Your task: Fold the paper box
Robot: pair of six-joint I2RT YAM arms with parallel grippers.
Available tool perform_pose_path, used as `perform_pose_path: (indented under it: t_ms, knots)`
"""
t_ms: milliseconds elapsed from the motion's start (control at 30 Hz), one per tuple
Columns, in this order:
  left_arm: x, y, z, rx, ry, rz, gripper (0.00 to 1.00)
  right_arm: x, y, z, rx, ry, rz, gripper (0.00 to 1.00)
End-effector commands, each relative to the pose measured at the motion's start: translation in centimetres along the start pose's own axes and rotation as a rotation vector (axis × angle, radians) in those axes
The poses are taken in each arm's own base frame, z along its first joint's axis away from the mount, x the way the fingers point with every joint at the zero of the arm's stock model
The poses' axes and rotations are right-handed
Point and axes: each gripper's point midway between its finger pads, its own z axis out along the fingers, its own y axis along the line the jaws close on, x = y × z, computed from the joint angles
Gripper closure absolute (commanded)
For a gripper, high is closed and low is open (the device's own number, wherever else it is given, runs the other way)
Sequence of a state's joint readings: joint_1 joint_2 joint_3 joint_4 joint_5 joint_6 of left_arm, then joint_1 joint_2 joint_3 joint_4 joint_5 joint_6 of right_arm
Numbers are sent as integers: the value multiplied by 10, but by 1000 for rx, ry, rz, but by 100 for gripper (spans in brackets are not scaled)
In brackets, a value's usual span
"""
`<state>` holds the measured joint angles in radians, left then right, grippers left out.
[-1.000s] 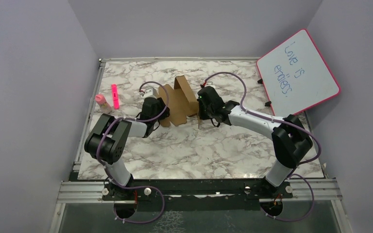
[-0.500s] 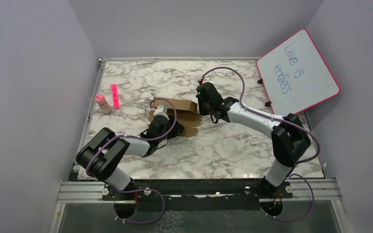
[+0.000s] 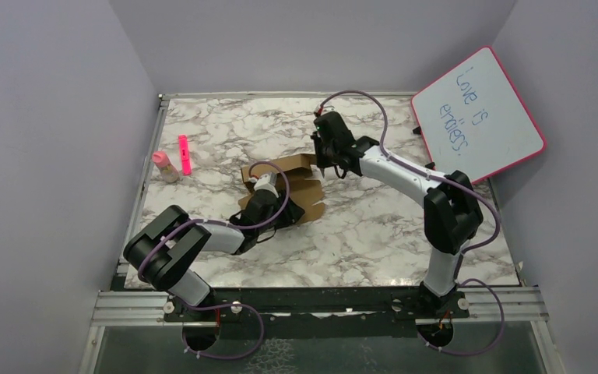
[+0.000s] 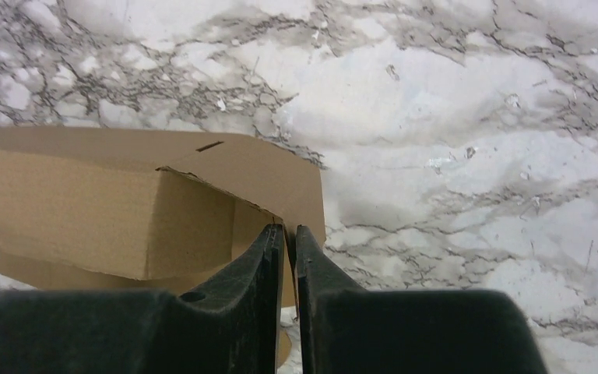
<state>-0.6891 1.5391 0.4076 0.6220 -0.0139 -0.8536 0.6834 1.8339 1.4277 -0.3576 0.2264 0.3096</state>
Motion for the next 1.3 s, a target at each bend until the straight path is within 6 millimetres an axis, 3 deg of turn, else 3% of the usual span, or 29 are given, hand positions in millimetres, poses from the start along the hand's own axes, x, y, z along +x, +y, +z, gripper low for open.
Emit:
perform_pose_path:
  t_ms: [0, 200, 400, 700, 867, 933, 1000, 1267]
  knots:
    - [26, 7, -3, -25, 97, -1, 55, 1, 12, 4, -72, 90, 17, 83]
    - [29, -1, 0, -16, 100, 12, 56, 6, 32, 3, -160, 163, 67, 83]
    - [32, -7, 7, -4, 105, 18, 56, 37, 40, 5, -212, 228, 124, 84]
    - [25, -17, 4, 25, 85, 33, 56, 29, 29, 2, -172, 161, 113, 83]
    - [6, -24, -11, 33, 18, 60, 53, 8, 25, -6, -190, 24, 44, 78]
    - [-5, -30, -18, 33, -3, 91, 49, 2, 20, -7, -192, -32, 20, 67]
    - [-19, -38, -25, 16, -29, 135, 46, -1, 15, -6, -212, -66, 1, 61]
    - [-91, -58, -68, -120, -101, 317, 30, -16, 13, 1, -486, -213, -67, 61]
